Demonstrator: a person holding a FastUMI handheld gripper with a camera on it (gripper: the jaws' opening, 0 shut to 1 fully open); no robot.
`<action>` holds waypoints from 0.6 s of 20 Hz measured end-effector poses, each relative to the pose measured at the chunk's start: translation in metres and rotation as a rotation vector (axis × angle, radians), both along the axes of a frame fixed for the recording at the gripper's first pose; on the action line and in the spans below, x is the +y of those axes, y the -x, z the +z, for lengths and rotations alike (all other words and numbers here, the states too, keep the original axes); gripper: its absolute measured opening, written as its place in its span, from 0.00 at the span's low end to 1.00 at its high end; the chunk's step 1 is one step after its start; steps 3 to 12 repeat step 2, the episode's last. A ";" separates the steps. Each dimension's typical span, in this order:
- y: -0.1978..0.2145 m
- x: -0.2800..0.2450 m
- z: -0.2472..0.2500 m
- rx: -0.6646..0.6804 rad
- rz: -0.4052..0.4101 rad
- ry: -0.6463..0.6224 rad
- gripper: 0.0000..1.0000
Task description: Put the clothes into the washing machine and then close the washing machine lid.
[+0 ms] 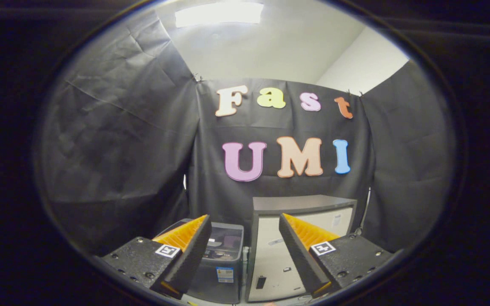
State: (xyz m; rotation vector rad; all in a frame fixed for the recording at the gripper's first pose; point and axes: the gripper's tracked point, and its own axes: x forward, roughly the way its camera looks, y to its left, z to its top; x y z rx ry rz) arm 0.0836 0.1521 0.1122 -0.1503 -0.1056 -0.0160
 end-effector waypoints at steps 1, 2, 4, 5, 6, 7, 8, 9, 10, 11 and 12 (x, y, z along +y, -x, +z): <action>-0.001 -0.007 -0.002 0.000 -0.023 0.006 0.96; 0.000 -0.014 -0.001 -0.012 -0.047 0.015 0.96; 0.000 -0.014 -0.001 -0.012 -0.047 0.015 0.96; 0.000 -0.014 -0.001 -0.012 -0.047 0.015 0.96; 0.000 -0.014 -0.001 -0.012 -0.047 0.015 0.96; 0.000 -0.014 -0.001 -0.012 -0.047 0.015 0.96; 0.000 -0.014 -0.001 -0.012 -0.047 0.015 0.96; 0.000 -0.014 -0.001 -0.012 -0.047 0.015 0.96; 0.000 -0.014 -0.001 -0.012 -0.047 0.015 0.96; 0.000 -0.014 -0.001 -0.012 -0.047 0.015 0.96; 0.000 -0.014 -0.001 -0.012 -0.047 0.015 0.96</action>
